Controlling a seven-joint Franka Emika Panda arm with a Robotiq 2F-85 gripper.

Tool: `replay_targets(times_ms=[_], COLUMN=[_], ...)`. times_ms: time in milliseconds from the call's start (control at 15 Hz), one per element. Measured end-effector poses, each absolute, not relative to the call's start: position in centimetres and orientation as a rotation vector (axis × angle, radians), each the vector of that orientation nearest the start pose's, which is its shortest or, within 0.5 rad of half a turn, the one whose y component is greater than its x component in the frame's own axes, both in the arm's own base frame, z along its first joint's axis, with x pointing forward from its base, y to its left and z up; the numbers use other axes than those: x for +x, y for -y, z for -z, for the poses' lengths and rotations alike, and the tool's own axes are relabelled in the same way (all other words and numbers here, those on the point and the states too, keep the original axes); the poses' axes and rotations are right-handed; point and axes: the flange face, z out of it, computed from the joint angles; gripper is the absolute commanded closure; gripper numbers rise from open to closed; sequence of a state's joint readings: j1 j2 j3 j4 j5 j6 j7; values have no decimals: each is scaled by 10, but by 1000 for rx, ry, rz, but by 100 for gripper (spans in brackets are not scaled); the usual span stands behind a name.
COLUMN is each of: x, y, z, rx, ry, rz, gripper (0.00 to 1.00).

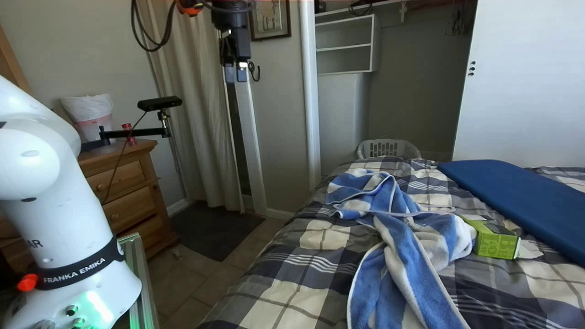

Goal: Thread the towel through the hanger

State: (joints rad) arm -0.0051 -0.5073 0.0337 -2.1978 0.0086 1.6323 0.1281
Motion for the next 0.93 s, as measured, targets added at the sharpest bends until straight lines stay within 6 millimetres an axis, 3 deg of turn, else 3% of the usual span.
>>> replay_targets(times_ms=[200, 400, 533, 933], x=[424, 464, 473, 469], y=[48, 88, 94, 87], z=[-557, -536, -524, -534], rx=[-3092, -3048, -3047, -3049], ry=[-189, -242, -253, -236], rz=[18, 107, 83, 111], gripper=[0, 0, 0, 0])
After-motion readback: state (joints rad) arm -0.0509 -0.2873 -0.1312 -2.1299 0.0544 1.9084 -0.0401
